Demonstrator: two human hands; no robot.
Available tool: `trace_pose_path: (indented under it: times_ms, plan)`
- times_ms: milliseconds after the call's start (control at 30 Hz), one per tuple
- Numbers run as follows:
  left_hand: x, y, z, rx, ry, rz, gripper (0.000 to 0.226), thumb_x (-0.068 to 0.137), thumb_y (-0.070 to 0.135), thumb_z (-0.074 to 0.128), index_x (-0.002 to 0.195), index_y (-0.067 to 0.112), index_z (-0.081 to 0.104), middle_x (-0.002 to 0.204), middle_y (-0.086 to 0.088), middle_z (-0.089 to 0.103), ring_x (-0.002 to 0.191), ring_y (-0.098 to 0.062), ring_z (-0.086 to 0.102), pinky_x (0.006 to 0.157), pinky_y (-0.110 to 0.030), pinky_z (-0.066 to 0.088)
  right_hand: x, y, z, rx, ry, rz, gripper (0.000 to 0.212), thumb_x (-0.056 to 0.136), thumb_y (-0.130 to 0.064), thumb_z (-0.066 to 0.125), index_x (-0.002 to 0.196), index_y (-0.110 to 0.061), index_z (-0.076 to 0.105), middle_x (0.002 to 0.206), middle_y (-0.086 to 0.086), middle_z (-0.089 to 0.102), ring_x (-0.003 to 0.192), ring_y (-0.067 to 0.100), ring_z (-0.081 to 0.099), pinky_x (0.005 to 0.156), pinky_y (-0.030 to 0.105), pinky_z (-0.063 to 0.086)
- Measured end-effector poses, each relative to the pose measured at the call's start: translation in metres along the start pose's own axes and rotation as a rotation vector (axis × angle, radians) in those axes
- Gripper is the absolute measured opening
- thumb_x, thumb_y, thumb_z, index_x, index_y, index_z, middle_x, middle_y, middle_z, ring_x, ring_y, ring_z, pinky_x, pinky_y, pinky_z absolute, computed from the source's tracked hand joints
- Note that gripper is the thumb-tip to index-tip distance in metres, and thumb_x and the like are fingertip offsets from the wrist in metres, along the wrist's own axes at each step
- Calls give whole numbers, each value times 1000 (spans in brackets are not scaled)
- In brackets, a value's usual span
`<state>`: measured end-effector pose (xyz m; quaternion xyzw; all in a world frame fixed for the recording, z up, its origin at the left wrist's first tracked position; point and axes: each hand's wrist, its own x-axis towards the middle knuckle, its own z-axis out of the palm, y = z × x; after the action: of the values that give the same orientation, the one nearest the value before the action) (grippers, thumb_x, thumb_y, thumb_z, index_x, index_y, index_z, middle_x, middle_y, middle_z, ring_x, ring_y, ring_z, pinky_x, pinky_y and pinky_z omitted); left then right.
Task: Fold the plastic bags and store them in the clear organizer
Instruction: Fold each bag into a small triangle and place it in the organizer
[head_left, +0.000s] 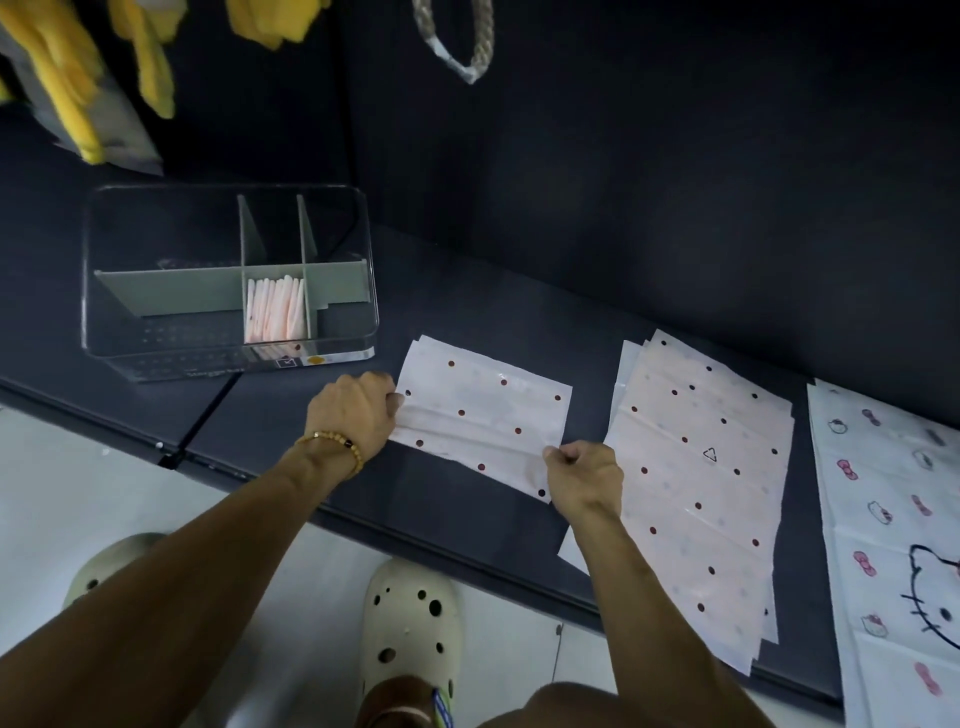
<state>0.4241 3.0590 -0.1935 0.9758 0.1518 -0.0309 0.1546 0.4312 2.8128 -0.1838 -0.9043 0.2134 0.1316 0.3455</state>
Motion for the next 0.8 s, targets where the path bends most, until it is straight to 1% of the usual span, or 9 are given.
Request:
trace_pose_path:
  times_ms: [100,200,300,333,400,467,600,733,800]
  plan:
    - [3,2,-1,64,21,59,27,95,40,48,98,16,61,95,-15,65,88,-36,60,64,-34,38,0,0,0,-29,20,4,23,95,-29,56,96,-11,68,93,6,68,76,17,55,67,21,39]
    - [0,2,-3,65,39,82,29,94,44,47,94,17,59,88,-13,66,84,-35,60,61,-33,37,-1,-1,-2,-22,21,-6,21,95,-28,56,93,-11,68,89,6,68,75,18,56,65,22,40]
    - [-11,2,-5,-141,102,44,30,93,46,49,82,20,58,73,-5,64,75,-32,60,58,-30,39,0,-2,-5,33,-14,-16,20,93,-25,58,77,-15,64,83,7,68,76,27,64,70,32,52]
    - [-16,2,-4,-231,113,39,26,92,42,50,83,20,59,71,-3,64,73,-31,60,59,-31,42,0,-3,-6,49,-22,-12,22,92,-25,58,72,-17,62,80,7,68,76,29,65,73,35,55]
    - [-23,2,-2,-310,125,22,15,92,33,53,94,20,60,73,-2,66,74,-31,62,63,-34,48,-1,-3,-7,58,-25,-5,25,92,-25,58,67,-21,58,72,3,65,75,29,66,73,36,56]
    - [-25,1,1,-256,143,1,16,92,27,52,104,19,58,79,-8,68,79,-35,62,66,-38,49,-1,-3,-7,45,-18,-4,24,93,-25,57,70,-20,59,68,-1,61,73,26,64,68,31,52]
    - [-26,0,9,-75,119,66,27,94,27,46,121,22,49,84,-12,68,80,-36,62,65,-37,44,1,-3,-5,-40,17,-26,18,95,-26,55,89,-12,66,73,-2,58,69,16,52,64,22,38]
    - [-35,-1,9,51,147,166,24,92,17,49,113,19,59,72,-9,63,68,-31,60,54,-34,44,0,-4,-2,-107,41,-51,18,95,-26,54,89,-13,65,79,4,65,71,19,55,63,24,39]
    - [-38,-1,9,84,136,158,24,90,13,52,112,17,60,67,-7,60,69,-30,59,50,-33,44,2,-5,-1,-159,50,-80,18,95,-27,54,90,-13,64,82,4,66,72,19,56,63,24,40]
